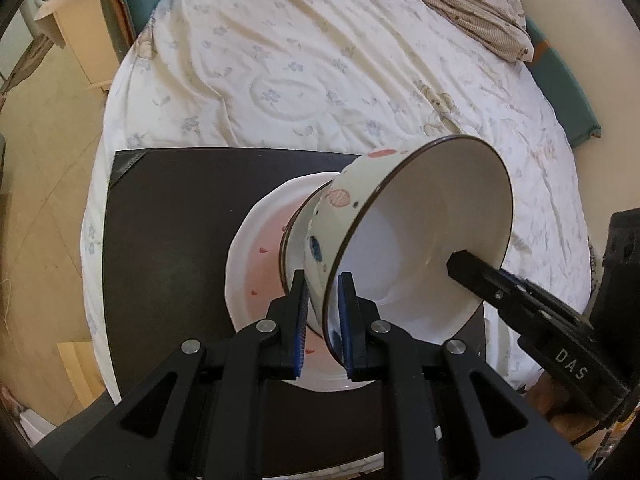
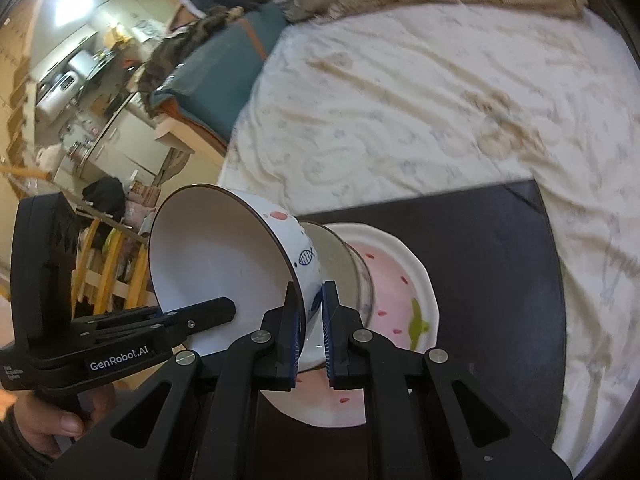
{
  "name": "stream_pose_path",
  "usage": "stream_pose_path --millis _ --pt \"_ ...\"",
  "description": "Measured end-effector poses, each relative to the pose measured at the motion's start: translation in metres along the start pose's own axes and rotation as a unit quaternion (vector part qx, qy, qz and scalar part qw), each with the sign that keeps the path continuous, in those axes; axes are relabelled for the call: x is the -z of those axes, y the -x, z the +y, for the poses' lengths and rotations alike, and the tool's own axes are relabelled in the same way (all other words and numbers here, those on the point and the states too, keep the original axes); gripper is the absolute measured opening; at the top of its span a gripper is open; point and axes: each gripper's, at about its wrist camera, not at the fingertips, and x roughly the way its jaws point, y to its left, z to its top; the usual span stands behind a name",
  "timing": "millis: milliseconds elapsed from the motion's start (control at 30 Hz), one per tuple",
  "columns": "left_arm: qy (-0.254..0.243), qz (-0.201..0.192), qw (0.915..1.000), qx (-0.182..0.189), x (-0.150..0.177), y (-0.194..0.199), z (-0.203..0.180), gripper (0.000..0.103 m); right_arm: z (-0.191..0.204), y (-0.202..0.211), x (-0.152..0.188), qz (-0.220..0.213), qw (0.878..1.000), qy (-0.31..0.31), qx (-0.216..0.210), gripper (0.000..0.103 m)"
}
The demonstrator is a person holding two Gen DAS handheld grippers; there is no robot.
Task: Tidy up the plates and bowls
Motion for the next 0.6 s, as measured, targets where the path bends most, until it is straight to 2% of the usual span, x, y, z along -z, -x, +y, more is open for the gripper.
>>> stream_pose_path --millis 300,433,500,600 --pt "0.003 0.015 0.9998 -0.014 -0.003 -0.005 0.004 0.011 -0.014 -0.012 0.003 0.037 0.999 -0.037 -0.003 0.013" --pt "0.008 0.005 0.9997 -0.022 -0.004 -0.001 0.008 0.012 -0.014 -0.012 0.002 0.036 0.998 -0.046 0.001 0.014" --pt "0.008 -0.005 0.9997 -0.025 -0.005 0.003 0.012 0.012 -0.014 -0.012 0.002 0.043 0.998 -0.052 -0.001 0.018" --pt "0.019 -0.021 0.9996 -0.004 -0.005 0.009 0.023 0.012 -0.014 -0.006 0.002 0.035 0.998 -0.055 0.0 0.021"
